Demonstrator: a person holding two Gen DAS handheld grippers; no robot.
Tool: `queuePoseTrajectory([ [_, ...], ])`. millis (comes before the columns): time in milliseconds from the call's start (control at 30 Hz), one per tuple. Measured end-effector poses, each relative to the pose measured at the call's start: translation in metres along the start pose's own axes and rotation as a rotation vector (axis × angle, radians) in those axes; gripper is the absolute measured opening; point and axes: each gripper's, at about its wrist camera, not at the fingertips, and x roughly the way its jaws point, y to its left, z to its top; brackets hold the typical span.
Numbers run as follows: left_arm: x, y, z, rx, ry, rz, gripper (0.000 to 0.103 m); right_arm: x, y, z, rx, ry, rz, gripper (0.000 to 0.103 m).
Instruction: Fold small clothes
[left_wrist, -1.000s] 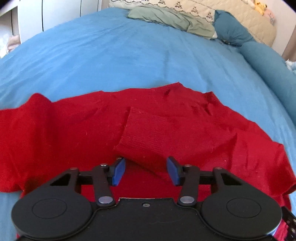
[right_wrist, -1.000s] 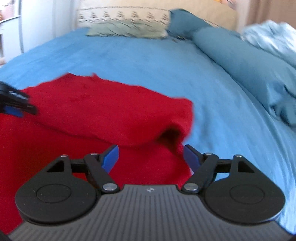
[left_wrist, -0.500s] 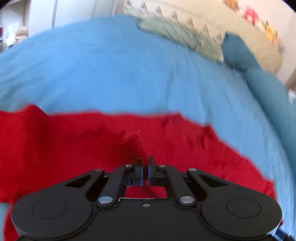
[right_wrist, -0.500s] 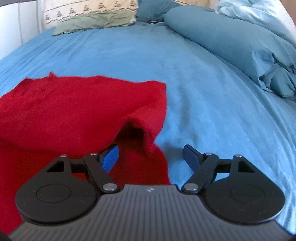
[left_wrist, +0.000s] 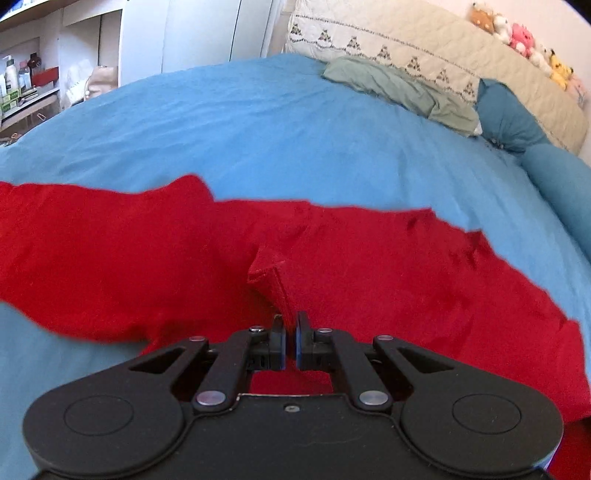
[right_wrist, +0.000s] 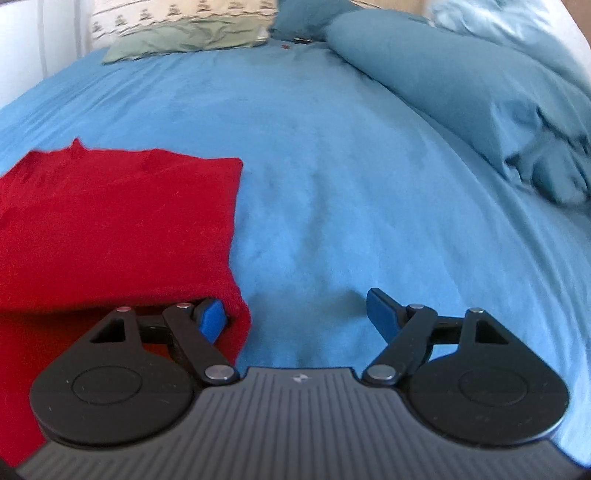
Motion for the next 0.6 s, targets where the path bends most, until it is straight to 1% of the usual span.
queuePoseTrajectory([
  [67, -0.001, 0.001, -0.004, 0.008, 0.003, 0.001, 0.005, 0.001, -0.002, -0.002, -0.023, -0.003, 0.014, 0.093],
  [167, -0.006, -0.001, -0.003, 0.052, 0.009, 0.013, 0.007, 0.0, -0.003, 0.0, -0.042, 0.006, 0.034, 0.094],
  [233, -0.01, -0.004, -0.003, 0.087, 0.023, 0.049, 0.02, -0.006, -0.005, -0.001, -0.063, 0.026, 0.05, 0.095],
  [267, -0.015, -0.003, -0.002, 0.098, 0.025, 0.076, 0.024, -0.01, -0.006, -0.001, -0.075, 0.034, 0.052, 0.096],
  [300, -0.022, -0.002, 0.0, 0.113, 0.028, 0.114, 0.033, -0.015, -0.007, -0.002, -0.088, 0.04, 0.057, 0.096],
  [367, -0.038, 0.0, 0.004, 0.12, 0.017, 0.17, 0.033, -0.028, -0.007, 0.001, -0.125, 0.066, 0.072, 0.096],
  [400, -0.049, 0.001, 0.009, 0.111, 0.0, 0.172, 0.034, -0.038, -0.006, 0.005, -0.143, 0.065, 0.099, 0.096],
  [467, -0.06, -0.002, 0.018, 0.112, -0.033, 0.15, 0.042, -0.055, -0.004, 0.013, -0.138, 0.037, 0.17, 0.097],
  [500, -0.062, -0.006, 0.021, 0.121, -0.044, 0.142, 0.05, -0.062, 0.0, 0.018, -0.13, 0.024, 0.228, 0.098],
  [533, -0.06, -0.011, 0.024, 0.132, -0.05, 0.127, 0.054, -0.063, 0.005, 0.022, -0.124, 0.014, 0.266, 0.098],
  [600, -0.049, -0.023, 0.025, 0.154, -0.047, 0.079, 0.054, -0.056, 0.022, 0.03, -0.108, -0.004, 0.341, 0.098],
])
